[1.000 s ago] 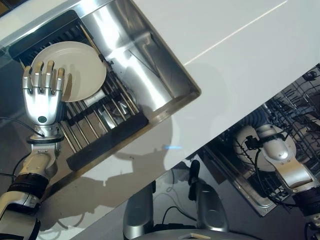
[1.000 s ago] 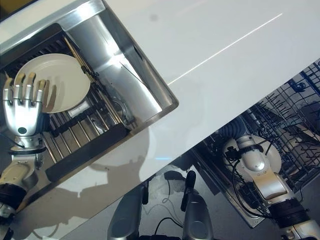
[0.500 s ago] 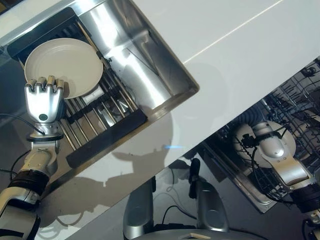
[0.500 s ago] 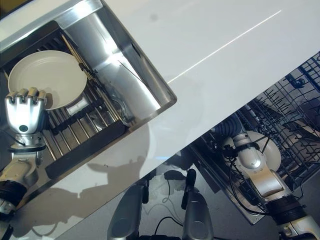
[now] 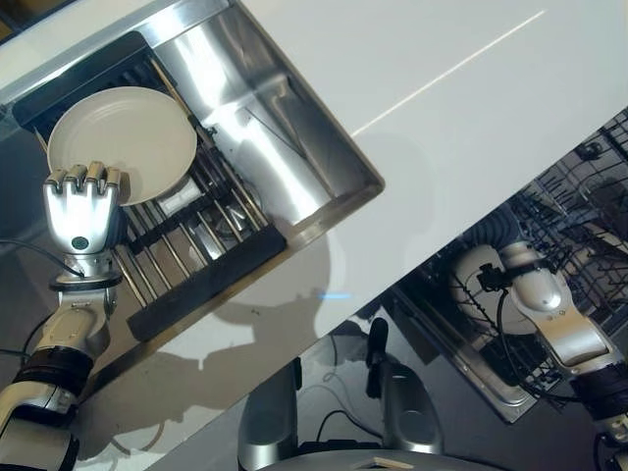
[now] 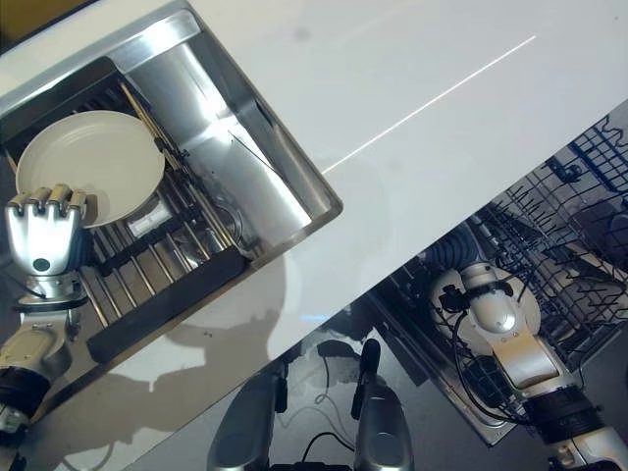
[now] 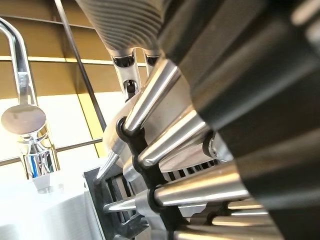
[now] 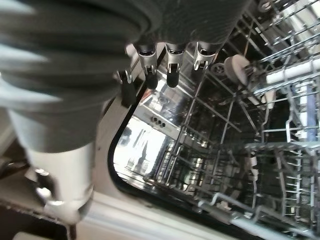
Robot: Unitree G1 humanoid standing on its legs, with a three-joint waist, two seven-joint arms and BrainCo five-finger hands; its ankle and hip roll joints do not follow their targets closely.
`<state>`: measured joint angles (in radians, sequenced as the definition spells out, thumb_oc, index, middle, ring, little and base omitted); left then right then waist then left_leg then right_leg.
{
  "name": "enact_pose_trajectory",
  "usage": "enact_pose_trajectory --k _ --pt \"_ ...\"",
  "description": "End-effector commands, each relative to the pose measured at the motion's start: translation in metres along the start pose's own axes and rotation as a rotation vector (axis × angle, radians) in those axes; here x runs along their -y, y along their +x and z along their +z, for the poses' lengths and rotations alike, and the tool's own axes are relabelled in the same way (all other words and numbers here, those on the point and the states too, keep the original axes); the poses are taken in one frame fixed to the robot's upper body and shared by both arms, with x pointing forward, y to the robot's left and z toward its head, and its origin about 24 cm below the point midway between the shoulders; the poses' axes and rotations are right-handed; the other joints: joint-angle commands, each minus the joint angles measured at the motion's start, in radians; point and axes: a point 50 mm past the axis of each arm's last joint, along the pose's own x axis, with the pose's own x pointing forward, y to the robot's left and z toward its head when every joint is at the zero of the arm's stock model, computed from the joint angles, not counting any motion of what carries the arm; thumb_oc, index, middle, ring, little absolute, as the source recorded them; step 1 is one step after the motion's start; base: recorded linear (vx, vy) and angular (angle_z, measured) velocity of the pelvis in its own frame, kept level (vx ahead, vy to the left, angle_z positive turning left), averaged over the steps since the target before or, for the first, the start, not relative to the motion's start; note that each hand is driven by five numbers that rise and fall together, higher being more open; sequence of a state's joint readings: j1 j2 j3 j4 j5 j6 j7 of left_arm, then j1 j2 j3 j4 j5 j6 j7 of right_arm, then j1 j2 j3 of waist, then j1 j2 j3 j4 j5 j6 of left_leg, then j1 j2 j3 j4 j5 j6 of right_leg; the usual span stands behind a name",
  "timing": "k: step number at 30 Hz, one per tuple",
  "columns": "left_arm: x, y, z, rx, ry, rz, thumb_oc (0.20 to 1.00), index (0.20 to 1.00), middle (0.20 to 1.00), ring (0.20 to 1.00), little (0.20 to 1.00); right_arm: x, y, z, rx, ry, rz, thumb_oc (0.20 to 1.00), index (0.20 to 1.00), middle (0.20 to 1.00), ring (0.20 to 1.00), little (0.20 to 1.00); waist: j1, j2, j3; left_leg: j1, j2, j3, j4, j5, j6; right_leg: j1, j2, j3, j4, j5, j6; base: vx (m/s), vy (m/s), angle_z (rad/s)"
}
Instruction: Pick up plates and place into dishwasher.
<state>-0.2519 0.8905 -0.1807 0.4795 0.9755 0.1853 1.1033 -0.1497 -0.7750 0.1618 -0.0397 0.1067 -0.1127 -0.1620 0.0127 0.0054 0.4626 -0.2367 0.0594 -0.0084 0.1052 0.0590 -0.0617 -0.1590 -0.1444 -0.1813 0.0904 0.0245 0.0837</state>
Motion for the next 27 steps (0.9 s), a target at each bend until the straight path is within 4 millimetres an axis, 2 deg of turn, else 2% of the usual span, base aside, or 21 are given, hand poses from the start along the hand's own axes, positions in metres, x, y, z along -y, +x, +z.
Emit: enact_pose_trajectory --k 1,6,10,13,17,22,27 --pt "0.007 -0.02 -0.029 0.012 0.123 -0.173 0.2 0.2 0.2 0.2 0.2 0.03 0.003 0.034 0.194 -0.02 -0.088 1.0 1.0 1.0 1.0 1.0 0.02 -0.005 -0.115 -0.003 0.024 0.036 0.036 -0.065 -0.044 0.033 -0.092 -0.039 0.106 -0.111 0.05 0.01 0.077 0.04" --pt "-0.005 -0.007 -0.045 0.084 0.176 -0.197 0.2 0.2 0.2 0.2 0.2 0.034 0.002 0.032 0.171 -0.029 -0.04 1.0 1.0 1.0 1.0 1.0 0.016 0.044 -0.188 0.04 0.022 0.033 0.009 -0.061 -0.057 0.076 -0.108 -0.055 0.097 -0.125 0.05 0.03 0.067 0.06" --pt "-0.01 -0.009 -0.052 0.054 0.17 -0.216 0.2 0.2 0.2 0.2 0.2 0.034 -0.001 0.027 0.144 -0.037 -0.015 1.0 1.0 1.0 1.0 1.0 0.017 0.073 -0.24 0.07 0.02 0.025 -0.014 -0.056 -0.062 0.107 -0.111 -0.06 0.087 -0.134 0.049 0.05 0.047 0.04" --pt "-0.013 -0.014 -0.056 0.062 0.152 -0.223 0.2 0.2 0.2 0.2 0.2 0.035 -0.005 0.023 0.127 -0.029 -0.012 1.0 1.0 1.0 1.0 1.0 0.023 0.079 -0.273 0.091 0.022 0.019 -0.029 -0.054 -0.066 0.131 -0.108 -0.067 0.076 -0.137 0.049 0.05 -0.021 0.06" --pt "-0.017 -0.015 -0.051 0.15 0.092 -0.278 0.2 0.2 0.2 0.2 0.2 0.039 -0.01 0.018 0.107 -0.012 -0.008 1.0 1.0 1.0 1.0 1.0 0.031 0.079 -0.313 0.112 0.028 0.008 -0.044 -0.05 -0.071 0.158 -0.099 -0.08 0.066 -0.141 0.045 0.04 -0.063 0.13" --pt "-0.026 0.001 -0.042 0.295 0.028 -0.325 0.2 0.2 0.2 0.2 0.2 0.041 -0.013 0.017 0.094 0.004 0.002 1.0 1.0 1.0 1.0 1.0 0.038 0.083 -0.334 0.127 0.035 -0.004 -0.047 -0.05 -0.075 0.181 -0.09 -0.096 0.058 -0.143 0.042 0.02 -0.057 0.12" --pt "-0.038 0.012 -0.042 0.331 0.011 -0.295 0.2 0.2 0.2 0.2 0.2 0.042 -0.016 0.014 0.075 0.009 -0.004 1.0 1.0 1.0 1.0 1.0 0.045 0.084 -0.339 0.135 0.036 -0.017 -0.045 -0.051 -0.075 0.194 -0.083 -0.1 0.056 -0.144 0.04 0.02 -0.045 0.03"
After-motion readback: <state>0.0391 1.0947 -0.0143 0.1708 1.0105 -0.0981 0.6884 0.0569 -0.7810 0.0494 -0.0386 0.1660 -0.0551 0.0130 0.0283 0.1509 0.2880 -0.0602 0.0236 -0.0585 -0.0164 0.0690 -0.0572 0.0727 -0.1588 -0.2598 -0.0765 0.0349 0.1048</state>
